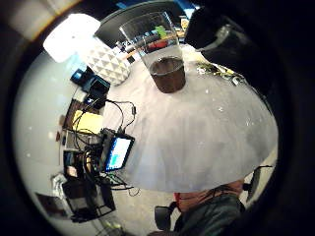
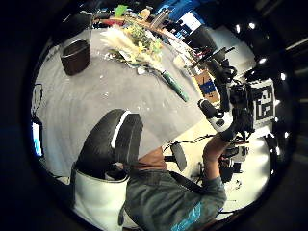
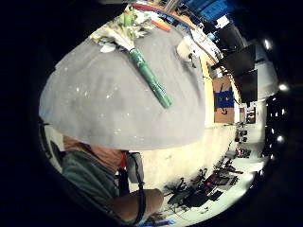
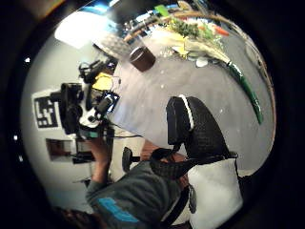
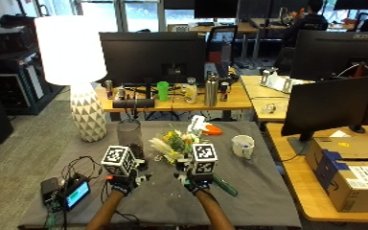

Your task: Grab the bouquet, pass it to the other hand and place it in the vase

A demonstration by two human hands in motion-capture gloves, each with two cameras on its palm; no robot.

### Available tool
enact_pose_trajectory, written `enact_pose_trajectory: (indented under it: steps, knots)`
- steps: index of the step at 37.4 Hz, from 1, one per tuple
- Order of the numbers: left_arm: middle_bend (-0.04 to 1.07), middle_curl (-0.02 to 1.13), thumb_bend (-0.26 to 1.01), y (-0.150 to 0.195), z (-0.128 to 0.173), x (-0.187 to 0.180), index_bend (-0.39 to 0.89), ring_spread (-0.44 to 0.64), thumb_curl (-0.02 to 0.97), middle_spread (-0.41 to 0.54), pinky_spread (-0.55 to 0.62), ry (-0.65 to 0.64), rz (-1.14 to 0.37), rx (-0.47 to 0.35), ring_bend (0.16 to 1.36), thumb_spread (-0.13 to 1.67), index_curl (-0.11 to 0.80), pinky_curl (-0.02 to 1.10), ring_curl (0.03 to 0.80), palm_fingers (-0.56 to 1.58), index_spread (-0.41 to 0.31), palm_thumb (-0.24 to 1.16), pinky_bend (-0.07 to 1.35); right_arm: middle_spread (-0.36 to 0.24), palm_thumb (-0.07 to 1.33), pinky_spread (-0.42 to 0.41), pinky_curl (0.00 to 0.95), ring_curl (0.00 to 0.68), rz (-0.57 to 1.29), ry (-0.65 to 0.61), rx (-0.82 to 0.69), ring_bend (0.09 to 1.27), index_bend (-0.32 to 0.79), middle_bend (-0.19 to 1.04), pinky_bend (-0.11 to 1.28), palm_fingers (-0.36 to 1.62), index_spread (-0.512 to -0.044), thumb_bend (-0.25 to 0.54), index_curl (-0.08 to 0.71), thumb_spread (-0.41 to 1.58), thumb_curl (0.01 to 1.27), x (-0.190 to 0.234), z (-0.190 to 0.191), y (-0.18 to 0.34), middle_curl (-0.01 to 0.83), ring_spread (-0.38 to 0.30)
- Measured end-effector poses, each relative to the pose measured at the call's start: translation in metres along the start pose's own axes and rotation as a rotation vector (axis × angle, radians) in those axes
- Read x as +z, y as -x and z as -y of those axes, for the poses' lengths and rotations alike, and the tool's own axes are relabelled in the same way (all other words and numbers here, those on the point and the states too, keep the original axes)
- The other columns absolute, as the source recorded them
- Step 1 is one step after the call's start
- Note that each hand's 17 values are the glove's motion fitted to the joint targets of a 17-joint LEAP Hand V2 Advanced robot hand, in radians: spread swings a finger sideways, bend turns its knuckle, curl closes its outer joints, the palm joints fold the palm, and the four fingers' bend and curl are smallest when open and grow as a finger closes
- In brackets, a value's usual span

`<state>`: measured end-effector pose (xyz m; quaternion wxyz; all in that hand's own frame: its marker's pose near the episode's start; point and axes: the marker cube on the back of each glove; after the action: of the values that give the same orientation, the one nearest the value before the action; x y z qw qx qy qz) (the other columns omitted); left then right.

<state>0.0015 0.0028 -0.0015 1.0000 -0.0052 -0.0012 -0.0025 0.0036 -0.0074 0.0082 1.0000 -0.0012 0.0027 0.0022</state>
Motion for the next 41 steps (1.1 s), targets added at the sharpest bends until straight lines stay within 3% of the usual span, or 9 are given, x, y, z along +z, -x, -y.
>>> enact_pose_trajectory:
  steps: [5, 12, 28, 41]
  knots:
    - [0.24, 0.15, 0.09, -0.002, -0.002, 0.001, 0.19, 0.13, 0.076, -0.006, 0.25, 0.016, -0.004, -0.005, 0.46, 0.65, 0.12, 0.14, 0.164, 0.58, -0.07, 0.21, 0.29, 0.064, 0.45, 0.217, 0.159, 0.066, 0.003, 0.009, 0.0, 0.22, 0.14, 0.26, 0.45, 0.25, -0.244, 0.289, 0.083, 0.7, 0.12, 0.001, 0.002, 0.001, 0.11, 0.139]
    - [0.21, 0.22, 0.06, 0.003, 0.002, 0.008, 0.17, 0.17, 0.121, -0.008, 0.32, 0.032, -0.012, -0.011, 0.47, 0.87, 0.186, 0.2, 0.209, 0.56, -0.088, 0.22, 0.28, 0.082, 0.48, 0.277, 0.216, 0.104, -0.012, 0.01, 0.007, 0.23, 0.14, 0.27, 0.47, 0.22, -0.307, 0.276, 0.13, 0.98, 0.17, 0.005, 0.008, -0.001, 0.17, 0.187]
    - [0.19, 0.29, -0.02, -0.002, -0.002, -0.005, 0.15, 0.2, 0.195, -0.008, 0.37, 0.003, -0.013, -0.001, 0.47, 1.03, 0.265, 0.26, 0.247, 0.53, -0.098, 0.25, 0.25, 0.093, 0.51, 0.314, 0.281, 0.161, -0.016, 0.037, -0.008, 0.26, 0.13, 0.28, 0.5, 0.17, -0.334, 0.194, 0.182, 1.19, 0.24, 0.004, 0.001, -0.011, 0.257, 0.222]
    - [0.19, 0.32, -0.02, -0.007, -0.003, -0.007, 0.14, 0.21, 0.228, -0.009, 0.37, -0.04, -0.027, 0.014, 0.48, 1.05, 0.292, 0.3, 0.268, 0.52, -0.098, 0.24, 0.24, 0.105, 0.48, 0.317, 0.332, 0.21, -0.017, -0.012, 0.185, 0.33, 0.08, 0.25, 0.6, 0.05, -0.355, 0.079, 0.158, 1.18, 0.25, 0.012, 0.0, -0.127, 0.287, 0.228]
